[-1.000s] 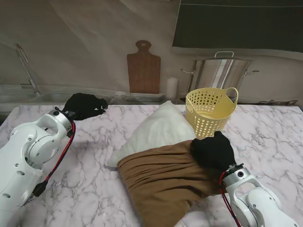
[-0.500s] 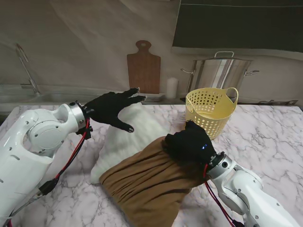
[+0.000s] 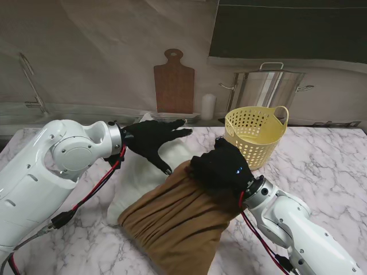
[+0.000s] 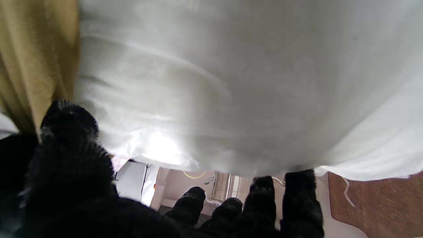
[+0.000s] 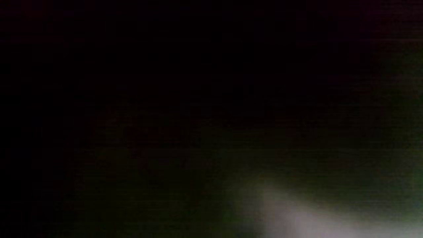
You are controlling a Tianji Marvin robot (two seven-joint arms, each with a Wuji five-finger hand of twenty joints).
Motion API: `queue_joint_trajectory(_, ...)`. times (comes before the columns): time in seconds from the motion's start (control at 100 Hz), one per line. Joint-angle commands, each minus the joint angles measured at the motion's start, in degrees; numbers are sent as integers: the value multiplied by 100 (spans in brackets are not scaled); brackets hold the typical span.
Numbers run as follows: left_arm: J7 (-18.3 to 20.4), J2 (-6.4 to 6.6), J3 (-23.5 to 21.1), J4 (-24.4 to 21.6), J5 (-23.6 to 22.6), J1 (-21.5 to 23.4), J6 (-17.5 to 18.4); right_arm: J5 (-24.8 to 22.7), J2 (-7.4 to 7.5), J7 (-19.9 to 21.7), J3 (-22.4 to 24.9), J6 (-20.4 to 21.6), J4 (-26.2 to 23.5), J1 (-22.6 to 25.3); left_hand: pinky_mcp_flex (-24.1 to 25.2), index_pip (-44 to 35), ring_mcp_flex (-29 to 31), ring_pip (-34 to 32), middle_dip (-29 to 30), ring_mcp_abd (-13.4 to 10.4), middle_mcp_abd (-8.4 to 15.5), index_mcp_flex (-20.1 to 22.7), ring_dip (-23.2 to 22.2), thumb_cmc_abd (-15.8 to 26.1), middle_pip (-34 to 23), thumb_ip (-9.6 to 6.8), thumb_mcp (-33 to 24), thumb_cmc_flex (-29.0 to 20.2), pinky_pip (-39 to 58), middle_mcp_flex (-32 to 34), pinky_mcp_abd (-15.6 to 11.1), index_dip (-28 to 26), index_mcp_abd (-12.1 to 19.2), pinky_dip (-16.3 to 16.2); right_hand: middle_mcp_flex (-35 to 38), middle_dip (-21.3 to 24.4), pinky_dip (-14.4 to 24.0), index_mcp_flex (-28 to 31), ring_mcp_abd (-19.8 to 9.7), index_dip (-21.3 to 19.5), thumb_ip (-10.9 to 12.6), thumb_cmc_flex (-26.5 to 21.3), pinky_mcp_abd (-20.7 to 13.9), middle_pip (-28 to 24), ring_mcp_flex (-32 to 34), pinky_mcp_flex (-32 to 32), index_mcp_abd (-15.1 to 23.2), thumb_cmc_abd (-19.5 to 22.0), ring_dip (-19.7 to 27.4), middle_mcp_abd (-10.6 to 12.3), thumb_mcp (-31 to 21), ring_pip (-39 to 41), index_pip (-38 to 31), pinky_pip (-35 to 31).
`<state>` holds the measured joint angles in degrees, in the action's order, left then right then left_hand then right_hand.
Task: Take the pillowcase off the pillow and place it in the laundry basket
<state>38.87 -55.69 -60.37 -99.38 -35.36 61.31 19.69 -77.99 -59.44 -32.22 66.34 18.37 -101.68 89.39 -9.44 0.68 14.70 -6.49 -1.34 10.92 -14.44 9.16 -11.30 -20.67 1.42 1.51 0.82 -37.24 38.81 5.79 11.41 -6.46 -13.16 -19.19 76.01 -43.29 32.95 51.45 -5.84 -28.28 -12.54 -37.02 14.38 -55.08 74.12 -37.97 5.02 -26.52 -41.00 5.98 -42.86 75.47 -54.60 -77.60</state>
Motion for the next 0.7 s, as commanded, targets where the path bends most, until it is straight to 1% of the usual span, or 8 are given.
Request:
queue_joint_trajectory(0.0,55,0,91,99,-230,-85,51,-15,0,-43,-53,15,-14,-99,-169,188,325,-76,69,-215,-62,-141,-220,-230,85,69,40,-120,-1659,-177,-370,443,-168,-390,102,-80,-75,-103,-445,-149,-71,-154,-120,-120,183,62,547,134,-135,-84,-24,117,-29,24)
queue_joint_trajectory(0.21,10,-17,360,275,-392,-270,4,-34,-2,-214,-253,6,79,-296,-437,248,1490,-426,-207,-542,917,-146,-840,-251,-84,-95,-57,-682,19,200,-749,755,-156,-1036,86,-87,-89,-131,-453,-192,-67,-153,-143,-106,181,71,598,150,-130,-65,-3,69,-23,60)
queue_joint_trajectory(0.31,-3,-12,429,293,-386,-278,81,-28,-5,-259,-302,-13,117,-348,-617,196,2257,-660,-493,-871,1430,-140,-1252,-101,-486,-124,-95,-992,829,1358,-777,698,-49,-1607,75,-89,-95,-134,-456,-203,-66,-155,-149,-101,183,72,601,155,-129,-61,4,56,-20,73)
queue_joint_trajectory(0.36,-4,-9,442,287,-390,-262,113,-28,-6,-285,-317,-28,138,-367,-756,19,2805,-908,-660,-949,1577,-125,-1619,37,-760,-141,-79,-1381,1292,2265,-836,36,107,-2080,74,-91,-99,-133,-459,-207,-65,-157,-153,-100,181,76,601,163,-128,-60,8,45,-17,83)
queue_joint_trajectory(0.41,-71,-17,456,288,-356,-227,132,-26,-9,-312,-324,-54,159,-379,-720,-404,3247,-1292,-886,-954,1812,921,-2064,273,-1154,-151,-119,-1956,1905,3418,-823,-593,661,-2636,67,-92,-103,-132,-462,-210,-65,-159,-156,-97,183,83,601,163,-128,-59,13,37,-14,94)
queue_joint_trajectory(0.46,-18,0,463,248,-379,-218,165,-24,-12,-338,-327,-80,176,-388,-737,-1488,3746,-1771,-1632,-918,1995,2906,-2605,549,-1248,-149,-70,-2585,2460,4827,-859,-1482,1563,-3191,62,-93,-108,-132,-462,-213,-64,-162,-156,-96,184,88,601,168,-129,-56,17,33,-12,105)
queue_joint_trajectory(0.51,169,24,525,242,-27,-237,31,-15,-17,-366,-333,-104,197,-396,-687,-2806,4131,-2313,-2137,-575,1821,3913,-3043,804,-1456,-163,-73,-3008,2911,5772,-779,-1849,1652,-3594,61,-95,-113,-131,-462,-215,-63,-166,-155,-96,185,99,601,170,-130,-55,19,31,-10,119)
queue_joint_trajectory(0.69,-5,9,413,123,-632,-105,184,-3,-24,-419,-297,-180,237,-369,-1339,-3503,4571,-2997,-2374,-776,1291,3631,-3494,993,-2435,-230,-159,-3251,3361,5875,-1017,-3711,1181,-3511,56,-101,-124,-148,-466,-237,-61,-181,-148,-95,186,101,595,196,-134,-43,47,19,-8,145)
